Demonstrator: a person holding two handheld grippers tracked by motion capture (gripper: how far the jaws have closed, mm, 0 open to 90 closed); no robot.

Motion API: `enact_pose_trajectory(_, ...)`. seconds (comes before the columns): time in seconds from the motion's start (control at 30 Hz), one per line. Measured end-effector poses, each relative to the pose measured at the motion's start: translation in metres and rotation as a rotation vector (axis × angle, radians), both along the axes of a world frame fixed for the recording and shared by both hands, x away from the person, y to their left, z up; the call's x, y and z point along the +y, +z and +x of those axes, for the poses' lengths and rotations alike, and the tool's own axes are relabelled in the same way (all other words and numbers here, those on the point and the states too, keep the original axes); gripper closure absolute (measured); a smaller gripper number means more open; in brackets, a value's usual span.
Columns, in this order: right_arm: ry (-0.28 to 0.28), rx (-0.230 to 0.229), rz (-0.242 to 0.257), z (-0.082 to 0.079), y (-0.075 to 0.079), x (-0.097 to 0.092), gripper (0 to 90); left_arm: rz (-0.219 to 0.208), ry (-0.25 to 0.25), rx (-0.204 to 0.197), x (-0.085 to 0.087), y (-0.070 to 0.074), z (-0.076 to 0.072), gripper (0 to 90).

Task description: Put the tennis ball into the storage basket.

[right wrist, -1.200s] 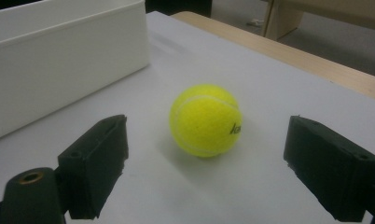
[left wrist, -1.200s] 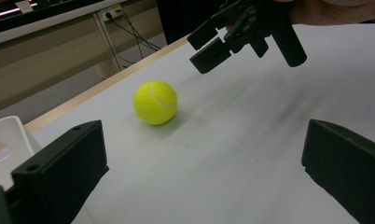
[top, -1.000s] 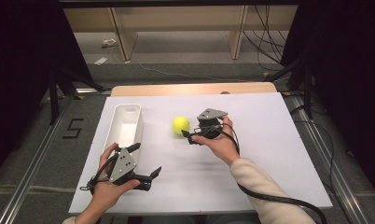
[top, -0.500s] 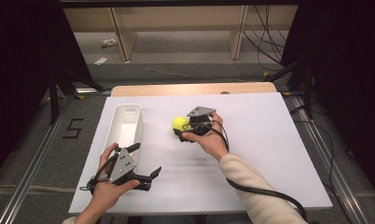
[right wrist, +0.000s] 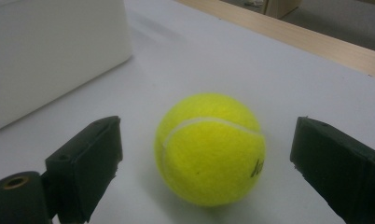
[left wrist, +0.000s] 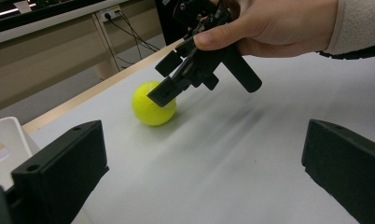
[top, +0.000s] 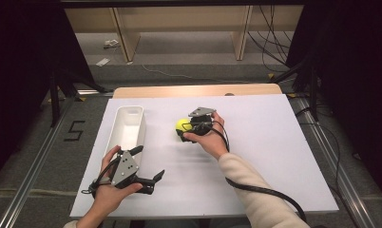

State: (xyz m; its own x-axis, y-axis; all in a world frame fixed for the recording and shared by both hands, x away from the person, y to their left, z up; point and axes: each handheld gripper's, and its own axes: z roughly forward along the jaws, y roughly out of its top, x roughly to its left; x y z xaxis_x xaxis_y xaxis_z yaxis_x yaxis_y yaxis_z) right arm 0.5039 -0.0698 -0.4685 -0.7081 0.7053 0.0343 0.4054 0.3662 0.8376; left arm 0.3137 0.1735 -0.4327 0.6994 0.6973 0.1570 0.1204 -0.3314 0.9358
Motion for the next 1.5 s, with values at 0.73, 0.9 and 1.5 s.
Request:
enact_pose_trajectory(0.73,-0.023,0.046,-0.027,0.017,-0.018,0.014,9.5,-0.003,-0.005,0.002,0.000,0.000,0.000,0.0)
enact_pose_trajectory(0.9,-0.022,0.051,-0.026,0.018,-0.020,0.015,9.7,-0.001,-0.006,0.002,0.000,0.000,0.000,0.0)
enact_pose_trajectory(1.5,-0.044,0.063,-0.021,0.021,-0.027,0.017,22.1,0.002,-0.010,0.003,0.000,-0.001,0.000,0.0)
